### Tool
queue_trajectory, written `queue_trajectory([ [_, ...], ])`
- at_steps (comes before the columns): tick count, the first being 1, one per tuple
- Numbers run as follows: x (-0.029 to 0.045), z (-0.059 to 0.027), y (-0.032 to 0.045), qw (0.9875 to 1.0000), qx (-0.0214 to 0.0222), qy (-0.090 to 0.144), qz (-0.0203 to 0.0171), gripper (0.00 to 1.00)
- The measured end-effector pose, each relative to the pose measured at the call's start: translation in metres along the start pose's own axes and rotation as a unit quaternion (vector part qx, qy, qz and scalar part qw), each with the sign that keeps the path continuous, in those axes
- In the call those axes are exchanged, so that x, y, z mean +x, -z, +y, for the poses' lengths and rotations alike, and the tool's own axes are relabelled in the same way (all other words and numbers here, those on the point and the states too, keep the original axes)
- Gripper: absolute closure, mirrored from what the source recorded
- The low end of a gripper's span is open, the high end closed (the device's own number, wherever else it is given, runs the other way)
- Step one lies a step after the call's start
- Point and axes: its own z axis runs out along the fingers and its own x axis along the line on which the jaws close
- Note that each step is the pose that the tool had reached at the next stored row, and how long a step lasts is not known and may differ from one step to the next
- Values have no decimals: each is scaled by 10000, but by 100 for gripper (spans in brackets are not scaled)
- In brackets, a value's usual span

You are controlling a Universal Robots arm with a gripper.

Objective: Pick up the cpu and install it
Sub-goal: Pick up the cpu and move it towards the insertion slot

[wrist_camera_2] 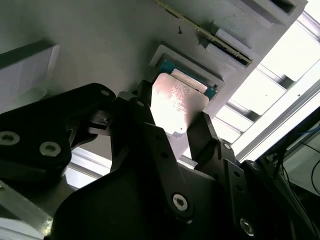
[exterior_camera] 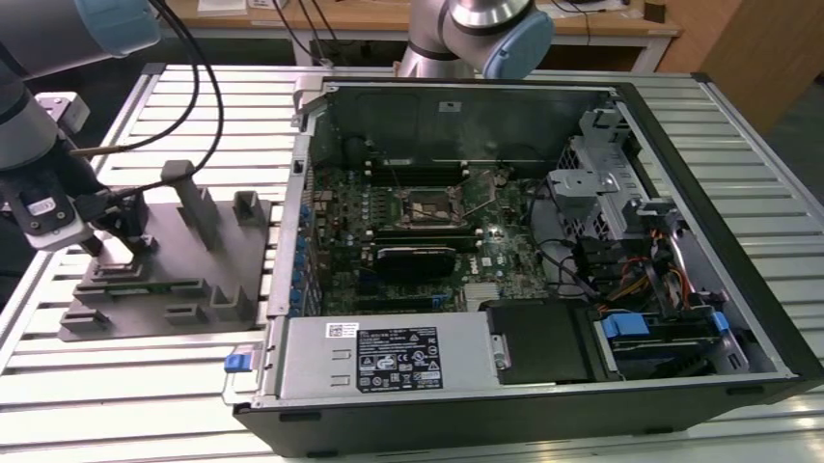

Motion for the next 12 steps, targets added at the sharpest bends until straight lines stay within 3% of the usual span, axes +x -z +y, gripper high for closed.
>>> queue_trajectory([
  [12,-4,8,166,10000,0,0,0,47],
])
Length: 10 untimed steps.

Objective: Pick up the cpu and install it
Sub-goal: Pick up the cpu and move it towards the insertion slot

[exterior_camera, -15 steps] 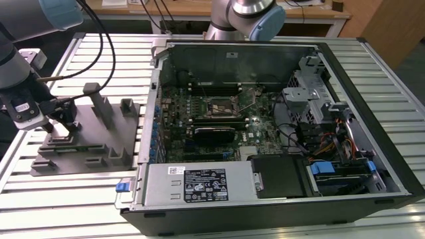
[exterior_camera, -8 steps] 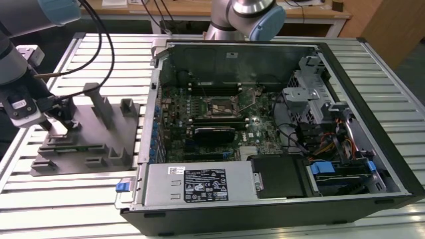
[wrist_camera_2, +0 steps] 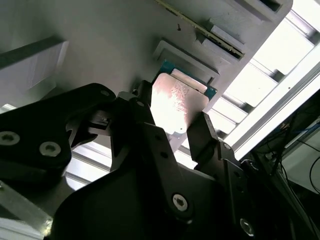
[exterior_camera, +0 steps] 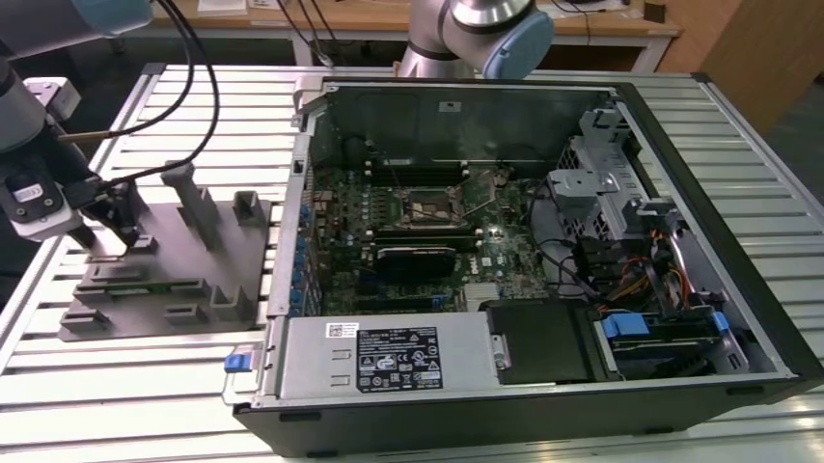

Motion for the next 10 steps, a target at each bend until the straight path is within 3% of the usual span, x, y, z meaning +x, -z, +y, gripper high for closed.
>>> queue_trajectory([
  [10,-3,5,108,10000,0,0,0,47],
])
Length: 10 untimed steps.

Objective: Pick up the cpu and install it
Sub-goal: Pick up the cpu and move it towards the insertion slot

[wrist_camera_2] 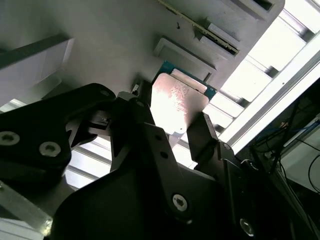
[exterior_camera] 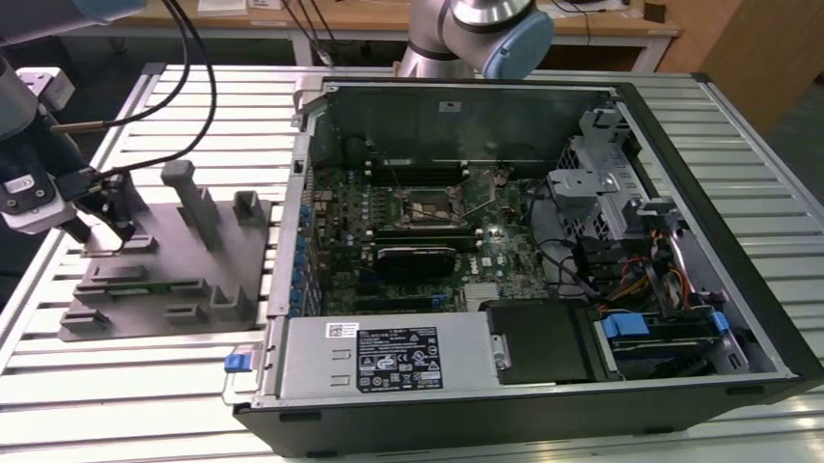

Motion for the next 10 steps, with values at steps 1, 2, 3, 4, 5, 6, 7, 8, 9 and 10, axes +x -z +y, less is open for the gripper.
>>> queue_trajectory([
  [1,0,0,7,10000,0,0,0,47],
  [2,-1,1,13,10000,0,0,0,47],
  [3,-1,1,17,10000,0,0,-1,47],
  [4,-1,1,22,10000,0,0,0,47],
  [5,-1,1,28,10000,0,0,0,47],
  [6,-1,2,33,10000,0,0,0,47],
  [7,-2,2,38,10000,0,0,0,47],
  [8,-2,2,45,10000,0,0,1,47],
  [9,-2,2,51,10000,0,0,1,47],
  [10,-2,3,56,10000,0,0,1,47],
])
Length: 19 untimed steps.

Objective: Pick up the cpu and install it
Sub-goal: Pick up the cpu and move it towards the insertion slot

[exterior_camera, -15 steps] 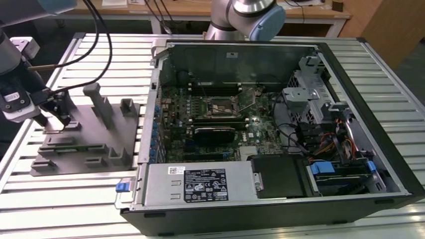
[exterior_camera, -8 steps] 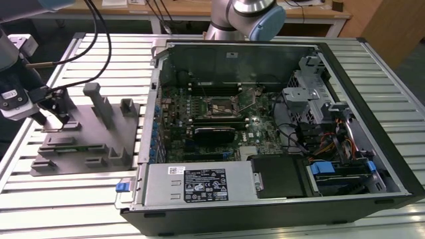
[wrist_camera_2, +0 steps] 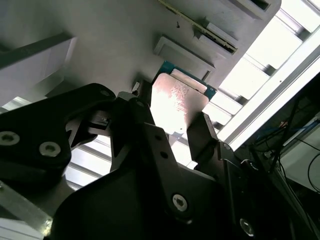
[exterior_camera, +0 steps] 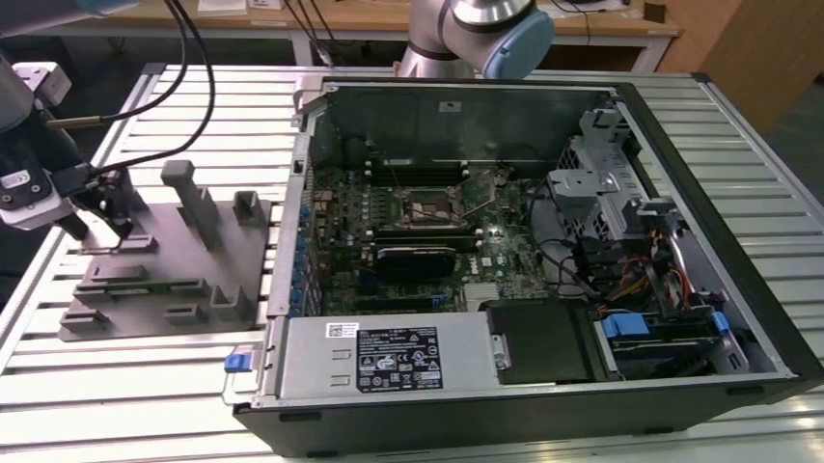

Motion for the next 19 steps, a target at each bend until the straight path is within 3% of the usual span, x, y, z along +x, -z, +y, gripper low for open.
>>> queue_trajectory([
  [19,-3,6,119,10000,-7,0,0,47],
])
